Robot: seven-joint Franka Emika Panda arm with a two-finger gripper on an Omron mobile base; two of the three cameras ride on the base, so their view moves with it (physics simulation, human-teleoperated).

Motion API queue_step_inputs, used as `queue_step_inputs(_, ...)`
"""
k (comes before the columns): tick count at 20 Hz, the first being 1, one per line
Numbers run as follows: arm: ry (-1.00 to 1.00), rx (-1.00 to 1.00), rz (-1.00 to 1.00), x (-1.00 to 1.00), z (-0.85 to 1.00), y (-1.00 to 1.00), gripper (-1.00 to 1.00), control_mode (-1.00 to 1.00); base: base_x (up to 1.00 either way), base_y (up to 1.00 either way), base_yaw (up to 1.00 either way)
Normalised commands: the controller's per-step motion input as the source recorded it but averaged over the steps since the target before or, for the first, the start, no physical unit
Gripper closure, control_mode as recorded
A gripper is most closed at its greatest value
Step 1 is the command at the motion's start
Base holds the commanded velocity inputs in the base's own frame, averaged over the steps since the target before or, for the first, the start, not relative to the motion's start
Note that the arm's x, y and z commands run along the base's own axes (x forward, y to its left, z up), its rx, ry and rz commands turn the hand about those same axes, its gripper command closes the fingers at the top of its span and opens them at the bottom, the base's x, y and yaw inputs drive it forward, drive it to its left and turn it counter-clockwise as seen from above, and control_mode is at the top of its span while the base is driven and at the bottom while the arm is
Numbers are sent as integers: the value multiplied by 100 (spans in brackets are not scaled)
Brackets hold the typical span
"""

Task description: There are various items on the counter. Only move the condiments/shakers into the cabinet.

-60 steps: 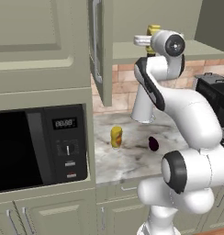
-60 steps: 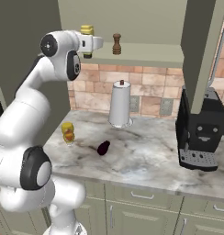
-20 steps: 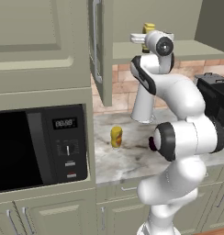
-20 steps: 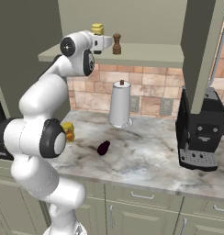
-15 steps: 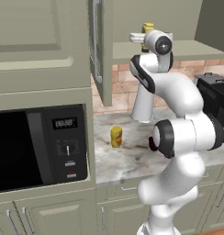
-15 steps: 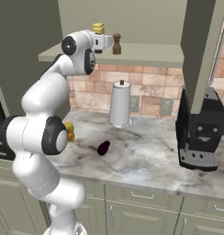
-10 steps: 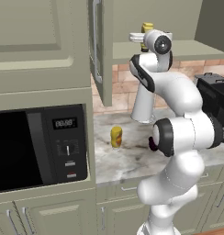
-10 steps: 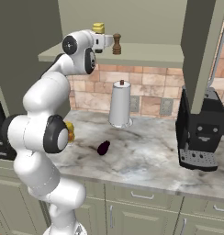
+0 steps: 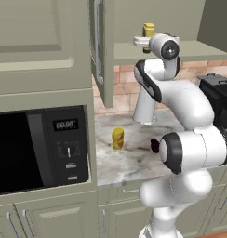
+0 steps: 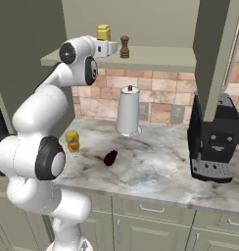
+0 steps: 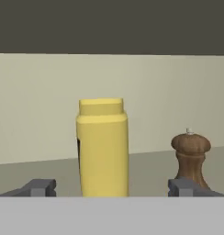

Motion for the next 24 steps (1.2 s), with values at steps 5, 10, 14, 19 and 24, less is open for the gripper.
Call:
queue_step_inputs(5,-1,0,0,-100,-28,0,-100,-100,0,0,0)
queue_step_inputs(10,-6,0,-1,-100,-35,0,-100,-100,0,0,0)
queue_step_inputs(14,-4,3,-3,-100,-35,-12,-100,-100,0,0,0)
queue_step_inputs(19,35,6,0,-100,-58,-25,-100,-100,0,0,0)
queue_step_inputs(24,62,0,8,-42,-98,-29,-100,-100,0,0,0)
